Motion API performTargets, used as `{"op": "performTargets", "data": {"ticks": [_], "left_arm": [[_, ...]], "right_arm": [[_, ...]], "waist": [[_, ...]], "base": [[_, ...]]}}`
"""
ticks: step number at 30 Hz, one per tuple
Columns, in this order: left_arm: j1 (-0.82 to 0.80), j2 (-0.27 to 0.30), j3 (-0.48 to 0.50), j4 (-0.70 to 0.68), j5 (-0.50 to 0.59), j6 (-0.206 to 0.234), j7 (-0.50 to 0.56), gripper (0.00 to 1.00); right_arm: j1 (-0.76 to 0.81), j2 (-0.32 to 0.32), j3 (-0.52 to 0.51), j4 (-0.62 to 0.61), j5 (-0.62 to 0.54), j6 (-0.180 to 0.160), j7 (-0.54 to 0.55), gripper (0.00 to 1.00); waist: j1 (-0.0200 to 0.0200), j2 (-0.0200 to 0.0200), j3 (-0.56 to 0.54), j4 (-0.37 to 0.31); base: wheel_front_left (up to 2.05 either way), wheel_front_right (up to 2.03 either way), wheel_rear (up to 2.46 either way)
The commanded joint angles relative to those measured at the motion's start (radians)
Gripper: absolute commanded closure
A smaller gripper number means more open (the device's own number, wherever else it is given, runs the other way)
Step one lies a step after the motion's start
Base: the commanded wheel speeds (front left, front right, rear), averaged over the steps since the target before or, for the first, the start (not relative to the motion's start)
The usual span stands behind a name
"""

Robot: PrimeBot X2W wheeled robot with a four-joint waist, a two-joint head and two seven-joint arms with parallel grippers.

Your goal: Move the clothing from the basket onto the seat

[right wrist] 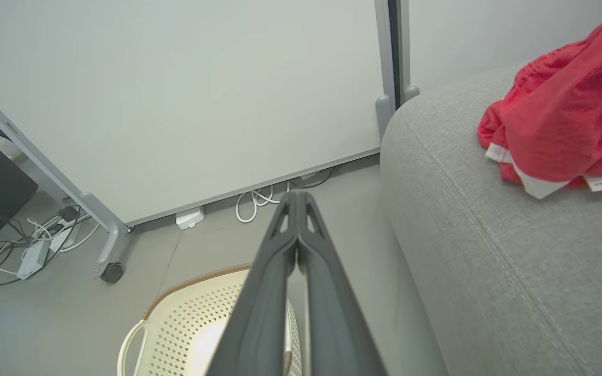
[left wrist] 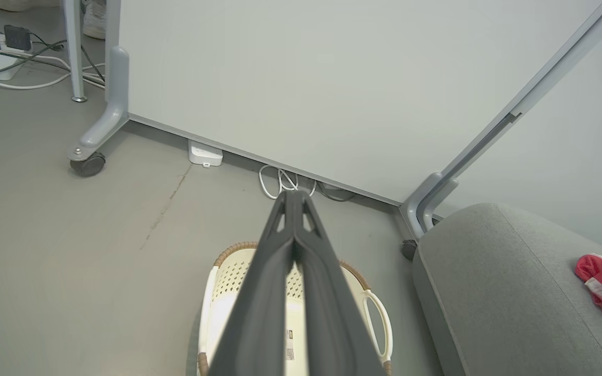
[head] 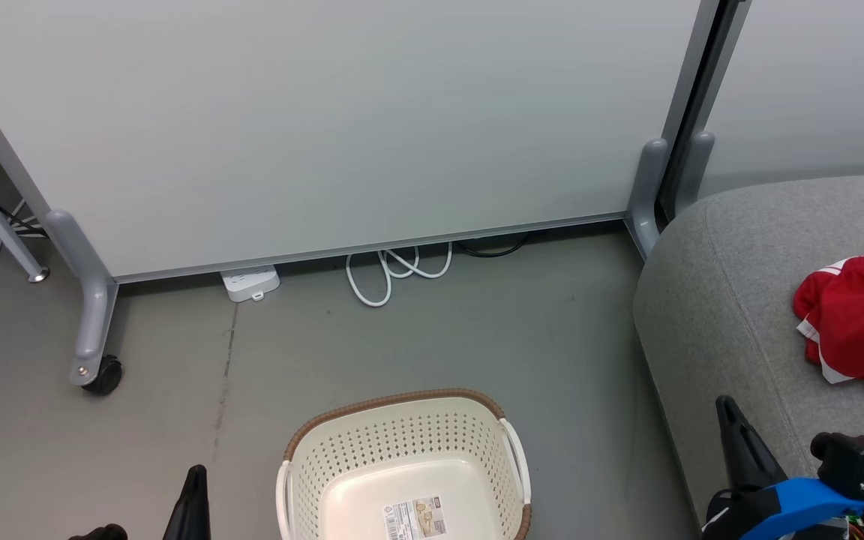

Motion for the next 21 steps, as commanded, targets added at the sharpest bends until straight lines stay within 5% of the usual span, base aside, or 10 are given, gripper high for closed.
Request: {"op": "performTargets", "data": {"ticks": [1,21], "left_arm": [[-0.030,0.008,0.009,-0.019,-0.034,-0.001,0.008,1.00],[-0.058,0.011,0.039,-0.045,-0.327,-0.004,0.089,1.00]], "right_arm": [[-0.025,0.000,-0.004,-0.010,0.042,0.000,0.004,1.00],[-0.058,0.002,-0.014,0.022,0.387,0.000,0.025,1.00]], "waist": [[0.0000,0.0000,0.000,0.000],[0.0000,0.0000,0.000,-0.002]], "base": [[0.00,0.00,0.00],[0.00,0.00,0.00]]}}
